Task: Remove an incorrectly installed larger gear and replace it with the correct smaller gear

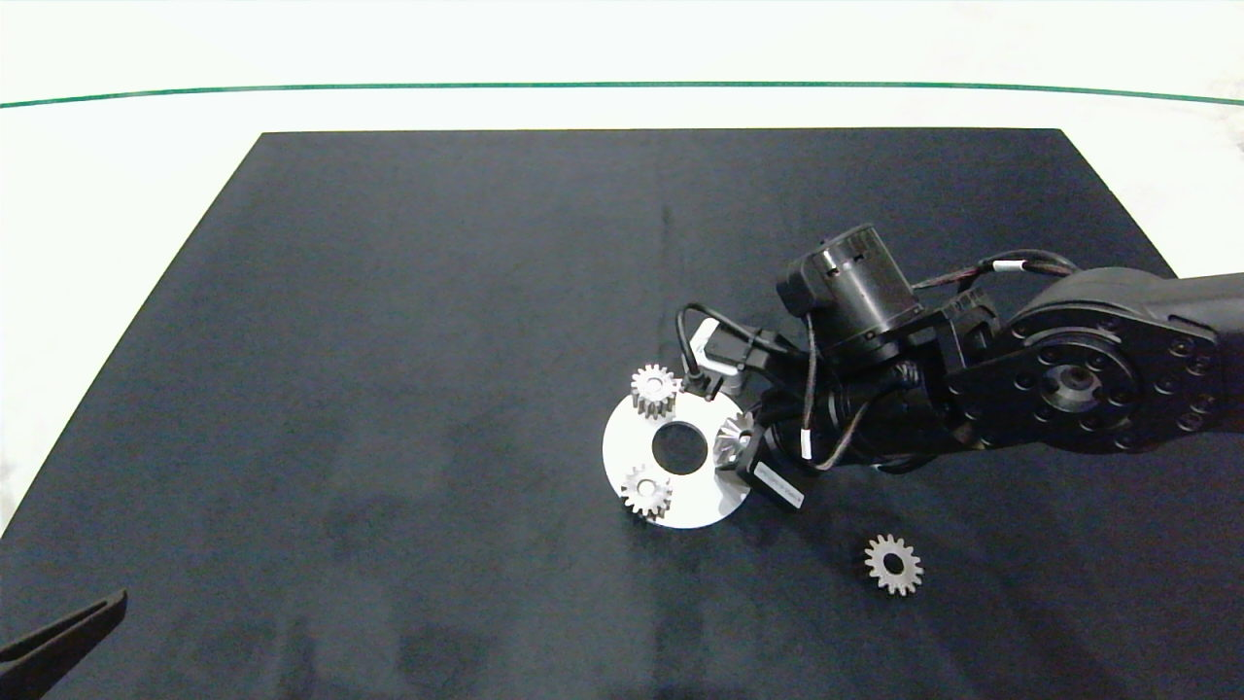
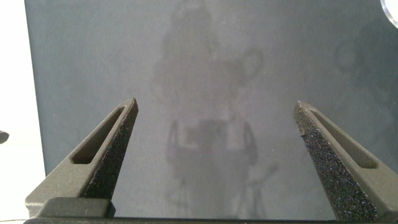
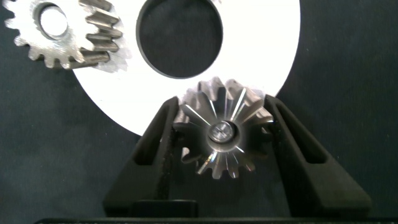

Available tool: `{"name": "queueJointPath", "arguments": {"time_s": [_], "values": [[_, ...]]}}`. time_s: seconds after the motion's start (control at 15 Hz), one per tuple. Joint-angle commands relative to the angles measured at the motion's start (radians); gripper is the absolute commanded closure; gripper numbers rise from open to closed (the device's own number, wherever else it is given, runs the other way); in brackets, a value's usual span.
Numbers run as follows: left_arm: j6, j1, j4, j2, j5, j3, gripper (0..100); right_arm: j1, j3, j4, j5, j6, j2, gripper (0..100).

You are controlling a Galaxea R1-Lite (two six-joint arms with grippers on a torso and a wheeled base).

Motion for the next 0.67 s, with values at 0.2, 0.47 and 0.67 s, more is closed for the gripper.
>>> {"name": "queueJointPath", "arguments": {"time_s": [0.2,0.47,0.67], "values": [[0.000,0.000,0.002,-0.003,-0.001,0.000,0,0.003,0.004,0.004,-0.001,-0.015,-0.003,57],[0.000,0.000,0.002,-0.003,0.001,0.000,0,0.007,0.010,0.007,0.001,-0.029,-0.004,64],[0.000,0.000,0.002,-0.003,0.001,0.000,0,0.010,0.012,0.037,0.002,-0.044,-0.009,69]]}}
